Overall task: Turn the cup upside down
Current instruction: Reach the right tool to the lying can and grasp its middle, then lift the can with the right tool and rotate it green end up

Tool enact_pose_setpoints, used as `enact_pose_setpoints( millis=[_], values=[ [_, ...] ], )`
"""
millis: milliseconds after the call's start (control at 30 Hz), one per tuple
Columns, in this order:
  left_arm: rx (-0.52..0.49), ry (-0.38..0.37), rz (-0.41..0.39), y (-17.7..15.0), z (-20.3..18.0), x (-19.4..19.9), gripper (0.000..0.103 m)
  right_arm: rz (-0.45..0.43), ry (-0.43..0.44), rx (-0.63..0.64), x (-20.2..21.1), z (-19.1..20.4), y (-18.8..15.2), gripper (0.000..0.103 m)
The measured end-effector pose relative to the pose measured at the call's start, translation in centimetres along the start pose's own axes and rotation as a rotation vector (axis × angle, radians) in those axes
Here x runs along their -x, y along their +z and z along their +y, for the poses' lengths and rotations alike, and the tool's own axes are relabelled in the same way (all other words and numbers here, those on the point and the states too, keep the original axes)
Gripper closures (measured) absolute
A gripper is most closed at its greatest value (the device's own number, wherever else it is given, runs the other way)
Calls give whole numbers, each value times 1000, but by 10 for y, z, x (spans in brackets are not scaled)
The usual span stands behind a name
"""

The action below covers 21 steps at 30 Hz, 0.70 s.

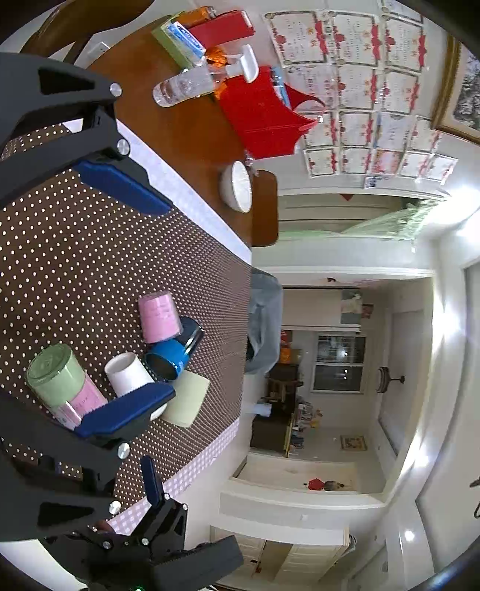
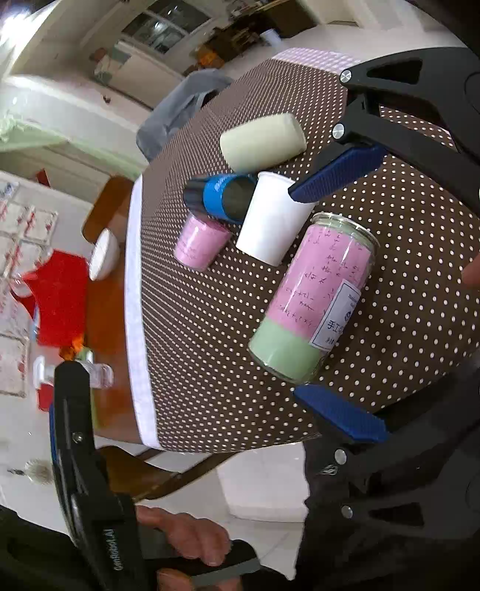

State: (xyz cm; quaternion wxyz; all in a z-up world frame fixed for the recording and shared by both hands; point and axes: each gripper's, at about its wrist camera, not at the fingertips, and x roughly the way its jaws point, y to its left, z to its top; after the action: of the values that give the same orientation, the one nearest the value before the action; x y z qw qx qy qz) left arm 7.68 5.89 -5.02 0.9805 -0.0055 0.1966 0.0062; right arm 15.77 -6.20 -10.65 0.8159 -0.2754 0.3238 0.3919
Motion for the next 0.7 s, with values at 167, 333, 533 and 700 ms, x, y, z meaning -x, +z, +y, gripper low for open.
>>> enact_pose_setpoints(
  millis=[167,333,533,700],
  values=[
    [18,21,42,-3,8,-14,13,70,65,108,-19,-1,5,6],
    [45,44,82,-8,17,-31,13,136,135,250,-34,4,16,9],
    [75,62,127,-18,30,-46,13,243,200,469,-57,19,25,24],
    [93,59,169,-26,37,-57,13,348,242,619,-71,31,21,27]
  ],
)
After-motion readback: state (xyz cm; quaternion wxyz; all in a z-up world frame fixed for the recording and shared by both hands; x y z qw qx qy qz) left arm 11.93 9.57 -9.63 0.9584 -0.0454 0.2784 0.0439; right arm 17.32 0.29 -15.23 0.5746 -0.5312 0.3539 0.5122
